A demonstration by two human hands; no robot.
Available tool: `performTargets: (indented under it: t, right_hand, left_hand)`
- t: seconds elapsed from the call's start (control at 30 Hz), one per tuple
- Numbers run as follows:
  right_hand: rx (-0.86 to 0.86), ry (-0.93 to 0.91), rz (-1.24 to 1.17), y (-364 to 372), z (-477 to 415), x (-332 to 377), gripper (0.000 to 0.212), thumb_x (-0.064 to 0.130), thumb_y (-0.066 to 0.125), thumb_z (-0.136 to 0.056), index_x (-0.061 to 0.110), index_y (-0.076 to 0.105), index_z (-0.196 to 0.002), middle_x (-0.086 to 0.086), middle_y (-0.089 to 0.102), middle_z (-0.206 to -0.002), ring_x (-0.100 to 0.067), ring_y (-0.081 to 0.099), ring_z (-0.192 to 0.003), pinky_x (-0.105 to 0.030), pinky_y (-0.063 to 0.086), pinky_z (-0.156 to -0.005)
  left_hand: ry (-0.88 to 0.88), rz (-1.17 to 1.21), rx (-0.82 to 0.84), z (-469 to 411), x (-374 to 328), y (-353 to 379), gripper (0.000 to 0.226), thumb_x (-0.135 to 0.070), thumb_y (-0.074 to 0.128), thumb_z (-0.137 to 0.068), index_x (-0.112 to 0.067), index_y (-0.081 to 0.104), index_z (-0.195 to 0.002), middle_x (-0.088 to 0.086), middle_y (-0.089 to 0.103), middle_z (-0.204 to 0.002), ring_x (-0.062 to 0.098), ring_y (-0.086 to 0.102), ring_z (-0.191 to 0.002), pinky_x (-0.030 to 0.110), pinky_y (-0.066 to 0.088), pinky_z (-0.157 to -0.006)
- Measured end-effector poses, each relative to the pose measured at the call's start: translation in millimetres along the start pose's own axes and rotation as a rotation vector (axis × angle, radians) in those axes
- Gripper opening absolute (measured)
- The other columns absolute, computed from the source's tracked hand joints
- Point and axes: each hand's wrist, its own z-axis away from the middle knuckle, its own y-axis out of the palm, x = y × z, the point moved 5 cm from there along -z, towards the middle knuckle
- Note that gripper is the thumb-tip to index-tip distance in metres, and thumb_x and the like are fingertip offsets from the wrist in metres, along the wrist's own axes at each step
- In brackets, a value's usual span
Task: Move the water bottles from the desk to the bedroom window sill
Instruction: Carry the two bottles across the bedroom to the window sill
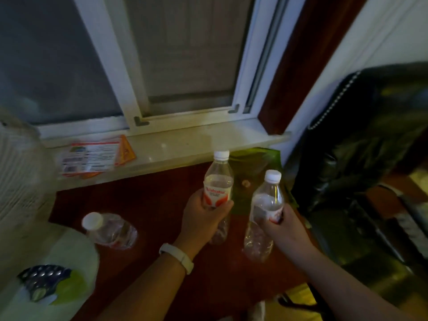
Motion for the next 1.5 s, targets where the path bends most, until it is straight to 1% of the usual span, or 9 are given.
performTargets:
  t: [0.07,0.23,0.43,0.6,0.73,0.83,1.0,1.2,1.5]
  right_hand:
    - [-0.051,0.028,-0.033,-15,7,-8,0.04,0.034,0.079,-0.079,0.025,0.057,-0.11,0.005,0.068,-0.099,-0.009,0.066,-0.089,-0.03,0.052,-0.073]
    - [-0.112,0.03,-0.142,-49,31,-23,0.057,0.054,0.079,-0.071,0.028,0.058,-0.117,0.005,0.071,-0.102,-0.011,0.07,-0.094,-0.032,0.056,-0.078]
    - [-0.187,0.053,-0.334,-95,67,-45,0.041,0.032,0.074,-0.085,0.029,0.05,-0.118,0.008,0.065,-0.103,-0.006,0.065,-0.088,-0.018,0.047,-0.061]
    - [-0.199,0.049,-0.377,-152,105,-86,0.048,0.037,0.075,-0.083,0.032,0.051,-0.124,0.007,0.069,-0.112,-0.01,0.069,-0.098,-0.031,0.058,-0.078]
    - [-0.294,0.064,-0.401,-205,143,-128,0.045,0.034,0.073,-0.086,0.032,0.049,-0.123,0.011,0.064,-0.111,-0.008,0.063,-0.101,-0.023,0.051,-0.074]
    - [-0.346,0.084,-0.404,-239,169,-161,0.048,0.034,0.074,-0.085,0.03,0.05,-0.126,0.012,0.064,-0.112,-0.007,0.062,-0.101,-0.024,0.052,-0.076]
    - [-0.486,0.117,-0.463,-311,235,-225,0.045,0.029,0.074,-0.086,0.026,0.051,-0.125,0.009,0.064,-0.109,-0.005,0.062,-0.098,-0.02,0.05,-0.071]
    - [-0.68,0.146,-0.533,-386,311,-288,0.041,0.024,0.074,-0.086,0.024,0.052,-0.12,0.011,0.065,-0.105,-0.001,0.063,-0.091,-0.012,0.05,-0.059]
    - [-0.982,0.238,-0.609,-462,387,-361,0.046,0.03,0.077,-0.082,0.028,0.054,-0.121,0.008,0.067,-0.109,-0.006,0.065,-0.095,-0.023,0.052,-0.073]
  left_hand:
    - [0.011,-0.014,0.042,2,-4,16,0.041,-0.033,0.086,-0.07,-0.028,0.065,-0.105,-0.002,0.073,-0.1,0.01,0.072,-0.088,0.029,0.061,-0.074]
    - [0.079,-0.076,0.112,22,-27,53,0.033,-0.026,0.088,-0.069,-0.032,0.065,-0.093,-0.005,0.074,-0.093,0.005,0.072,-0.082,0.018,0.056,-0.065]
    - [0.166,-0.141,0.199,60,-54,107,0.033,-0.025,0.087,-0.071,-0.035,0.065,-0.093,-0.011,0.073,-0.088,-0.004,0.069,-0.081,0.011,0.052,-0.063]
    - [0.185,-0.176,0.282,105,-63,171,0.044,-0.032,0.086,-0.071,-0.031,0.064,-0.109,-0.008,0.073,-0.101,0.004,0.07,-0.092,0.02,0.057,-0.072]
    - [0.213,-0.229,0.368,149,-65,232,0.043,-0.037,0.086,-0.07,-0.04,0.058,-0.103,-0.011,0.069,-0.102,0.001,0.068,-0.091,0.017,0.054,-0.068]
    - [0.209,-0.264,0.432,179,-61,279,0.044,-0.043,0.084,-0.071,-0.042,0.057,-0.105,-0.012,0.067,-0.107,0.003,0.066,-0.097,0.022,0.055,-0.077]
    - [0.208,-0.274,0.624,250,-51,374,0.044,-0.037,0.081,-0.077,-0.04,0.054,-0.112,-0.013,0.064,-0.111,0.006,0.064,-0.101,0.018,0.049,-0.072]
    - [0.229,-0.291,0.8,317,-40,476,0.044,-0.036,0.083,-0.074,-0.035,0.06,-0.111,-0.006,0.068,-0.111,0.01,0.068,-0.1,0.031,0.057,-0.084]
    - [0.292,-0.337,1.076,397,-43,607,0.039,-0.034,0.083,-0.074,-0.031,0.063,-0.107,-0.005,0.071,-0.104,0.011,0.071,-0.092,0.034,0.061,-0.079]
